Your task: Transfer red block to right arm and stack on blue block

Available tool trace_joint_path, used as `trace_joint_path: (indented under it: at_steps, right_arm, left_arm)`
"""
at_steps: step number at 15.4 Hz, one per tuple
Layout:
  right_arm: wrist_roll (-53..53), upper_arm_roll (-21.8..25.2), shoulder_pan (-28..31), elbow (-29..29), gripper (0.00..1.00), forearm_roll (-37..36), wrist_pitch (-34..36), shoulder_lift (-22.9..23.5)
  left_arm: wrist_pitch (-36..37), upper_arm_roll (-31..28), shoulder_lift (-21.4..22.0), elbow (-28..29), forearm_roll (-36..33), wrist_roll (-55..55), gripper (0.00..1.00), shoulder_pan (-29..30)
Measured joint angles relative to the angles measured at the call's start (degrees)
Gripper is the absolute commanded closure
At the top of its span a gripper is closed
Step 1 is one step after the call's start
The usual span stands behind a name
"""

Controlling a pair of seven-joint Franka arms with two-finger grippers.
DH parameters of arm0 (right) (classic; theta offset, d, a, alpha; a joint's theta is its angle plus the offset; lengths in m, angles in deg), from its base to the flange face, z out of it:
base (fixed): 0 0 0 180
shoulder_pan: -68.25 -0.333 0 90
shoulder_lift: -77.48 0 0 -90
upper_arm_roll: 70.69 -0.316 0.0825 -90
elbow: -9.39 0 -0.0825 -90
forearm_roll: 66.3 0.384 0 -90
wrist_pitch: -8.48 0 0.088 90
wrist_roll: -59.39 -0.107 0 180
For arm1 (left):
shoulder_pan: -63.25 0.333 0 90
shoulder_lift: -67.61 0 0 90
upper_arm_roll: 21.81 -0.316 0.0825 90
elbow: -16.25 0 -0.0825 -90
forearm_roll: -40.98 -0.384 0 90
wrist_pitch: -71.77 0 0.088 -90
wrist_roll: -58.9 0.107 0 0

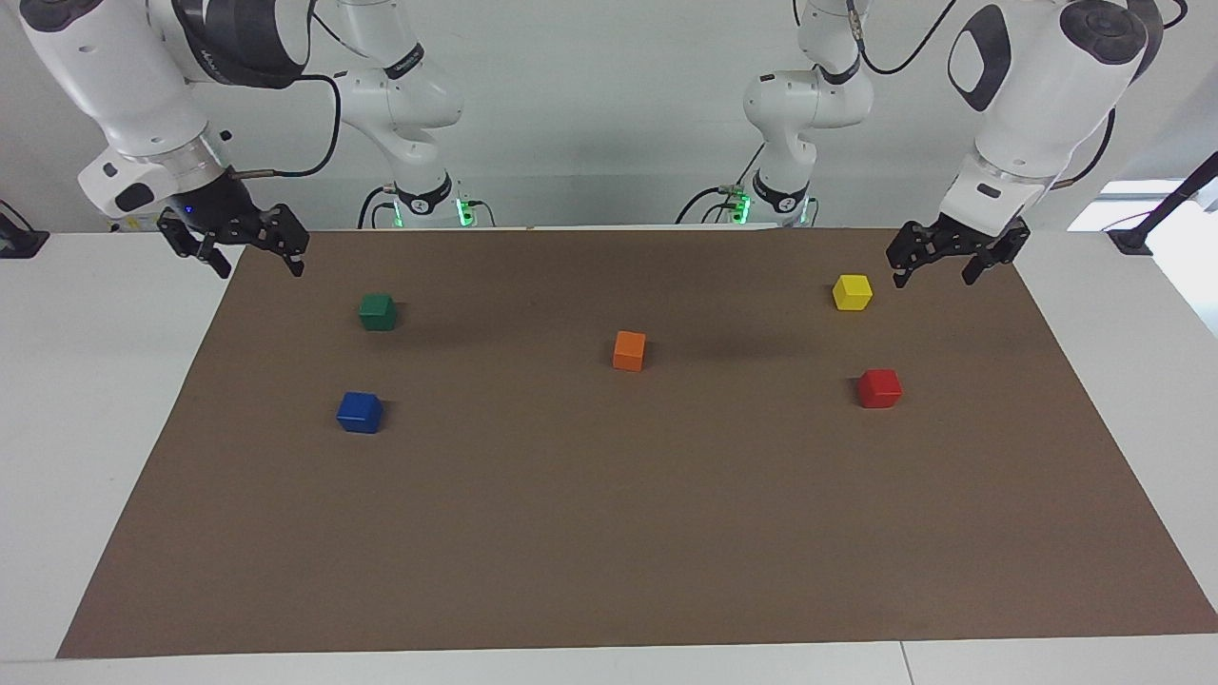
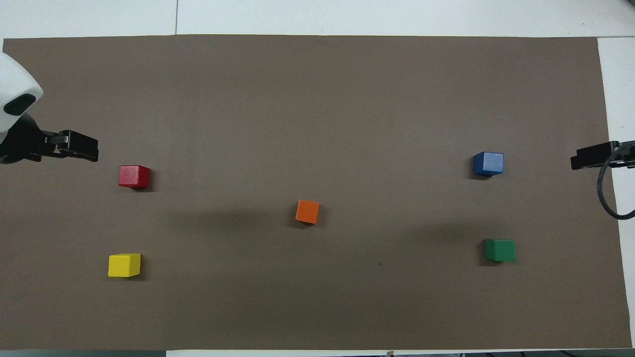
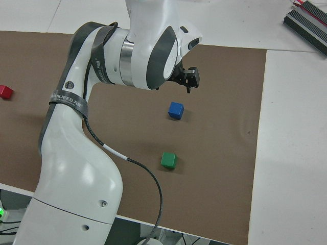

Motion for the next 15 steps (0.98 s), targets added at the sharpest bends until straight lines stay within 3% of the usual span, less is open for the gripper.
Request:
trace_joint_path:
  at_steps: [10,15]
  right_arm:
    - [0.0,0.0,0.0,0.0,0.0,0.0,0.0,0.0]
    - [0.0,0.0,0.0,0.0,0.0,0.0,0.4,0.0]
  left_arm:
    - [0.0,0.0,0.4,1.6,0.0,0.0,0.0,0.1]
    - [-5.9,-0.1,0.9,5.4,0.0,0.2,0.0,2.9]
